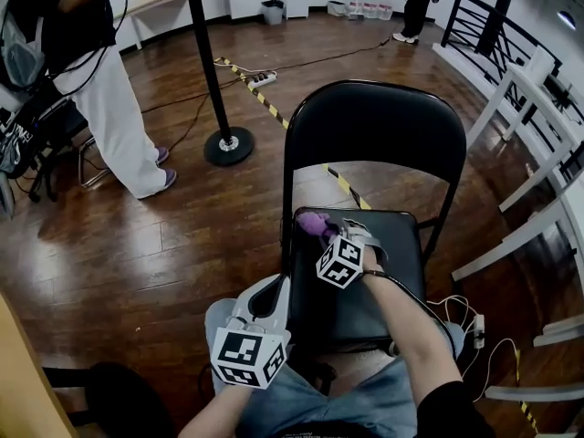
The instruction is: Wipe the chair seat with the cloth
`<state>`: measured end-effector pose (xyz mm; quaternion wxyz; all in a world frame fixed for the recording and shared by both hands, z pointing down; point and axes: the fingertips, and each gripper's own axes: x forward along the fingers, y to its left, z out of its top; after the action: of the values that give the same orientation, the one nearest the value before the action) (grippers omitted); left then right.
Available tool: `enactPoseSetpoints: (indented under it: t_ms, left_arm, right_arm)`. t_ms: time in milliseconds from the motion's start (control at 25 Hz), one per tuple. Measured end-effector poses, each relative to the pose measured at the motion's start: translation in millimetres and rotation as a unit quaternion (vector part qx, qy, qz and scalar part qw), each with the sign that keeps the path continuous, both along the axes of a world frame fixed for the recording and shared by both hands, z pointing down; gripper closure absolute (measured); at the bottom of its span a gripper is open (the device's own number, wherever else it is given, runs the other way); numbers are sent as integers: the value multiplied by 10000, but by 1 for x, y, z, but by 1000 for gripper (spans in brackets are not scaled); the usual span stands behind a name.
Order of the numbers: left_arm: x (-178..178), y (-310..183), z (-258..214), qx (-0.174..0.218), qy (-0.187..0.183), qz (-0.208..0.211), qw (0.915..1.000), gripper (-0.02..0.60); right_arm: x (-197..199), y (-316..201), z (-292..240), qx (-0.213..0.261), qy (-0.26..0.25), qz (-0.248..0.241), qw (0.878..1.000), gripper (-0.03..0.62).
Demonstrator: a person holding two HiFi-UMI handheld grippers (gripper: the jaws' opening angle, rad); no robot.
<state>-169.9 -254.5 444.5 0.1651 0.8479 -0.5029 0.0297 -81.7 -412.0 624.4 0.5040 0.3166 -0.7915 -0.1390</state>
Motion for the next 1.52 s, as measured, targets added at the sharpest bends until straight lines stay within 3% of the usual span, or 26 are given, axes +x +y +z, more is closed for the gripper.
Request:
enactPoseSetpoints:
  t_ms: [640, 960, 1200, 1520]
  left_arm:
    - [30, 28, 6, -142, 71, -61, 9999, 577]
    - [50, 33, 13, -172, 89, 112, 9998, 578]
    - [50, 34, 16, -186, 68, 106, 9997, 578]
    - [48, 30, 11, -125, 95, 101, 9998, 578]
  right_arm:
    - [-7, 153, -17, -205, -866, -196, 9958, 500]
    - [-16, 224, -16, -503, -1062, -422, 9922, 499]
    - [-19, 243, -11, -645, -1082, -522, 9907, 499]
    - [-15, 224, -28, -485, -1221, -485, 9901, 499]
